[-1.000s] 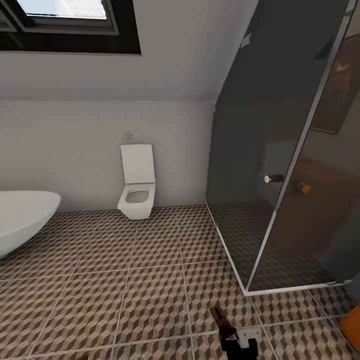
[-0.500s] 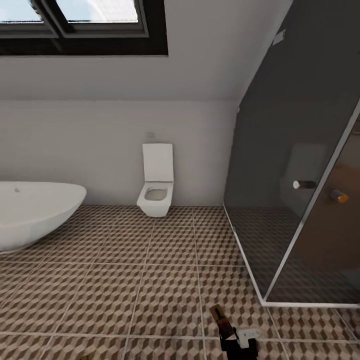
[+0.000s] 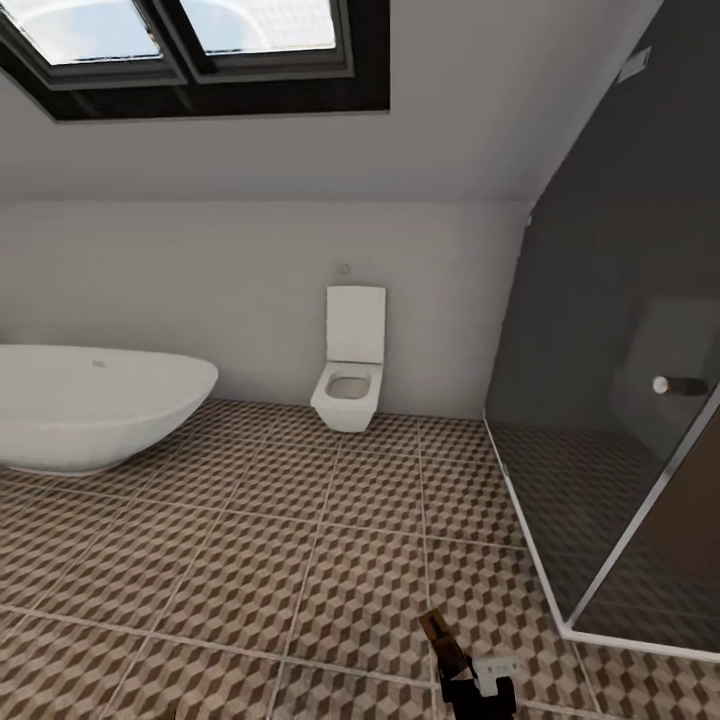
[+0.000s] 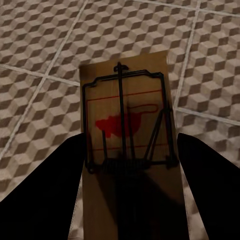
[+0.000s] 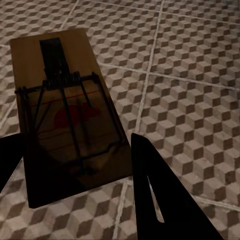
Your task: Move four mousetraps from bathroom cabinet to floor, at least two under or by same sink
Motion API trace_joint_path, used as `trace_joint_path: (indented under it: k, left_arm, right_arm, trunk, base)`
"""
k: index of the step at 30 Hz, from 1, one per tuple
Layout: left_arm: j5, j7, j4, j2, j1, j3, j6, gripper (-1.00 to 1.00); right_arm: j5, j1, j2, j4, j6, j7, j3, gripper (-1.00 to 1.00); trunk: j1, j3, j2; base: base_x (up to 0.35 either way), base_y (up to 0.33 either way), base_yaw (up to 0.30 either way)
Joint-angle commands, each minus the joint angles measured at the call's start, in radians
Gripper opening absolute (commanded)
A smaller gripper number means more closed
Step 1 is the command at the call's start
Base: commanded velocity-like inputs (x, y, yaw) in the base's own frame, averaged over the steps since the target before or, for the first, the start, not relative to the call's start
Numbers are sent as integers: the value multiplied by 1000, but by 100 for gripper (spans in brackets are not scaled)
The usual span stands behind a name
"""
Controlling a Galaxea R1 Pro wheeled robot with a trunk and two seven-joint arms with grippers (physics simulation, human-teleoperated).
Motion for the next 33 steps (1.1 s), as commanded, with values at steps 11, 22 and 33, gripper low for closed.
trace_joint_path:
  k: [11,22,33]
  left_arm:
    - [11,-11,4,-1,-1,-4,-3,-100]
    - [11,-11,4,-1,-1,-4,-2,-100]
    - [11,-11,4,-1,-1,-4,-2,-100]
  right_arm:
    - [4,0,0,0,-3,3,-3,-100]
    - [4,0,0,0,-3,3,-3,-100]
    - [4,0,1,2,-3,3,-3,-100]
  trunk:
    - [0,-1,-1]
    - [0,-1,-1]
    - [0,-1,-1]
  base:
    - [0,0,258]
    - [0,0,258]
    - [0,0,258]
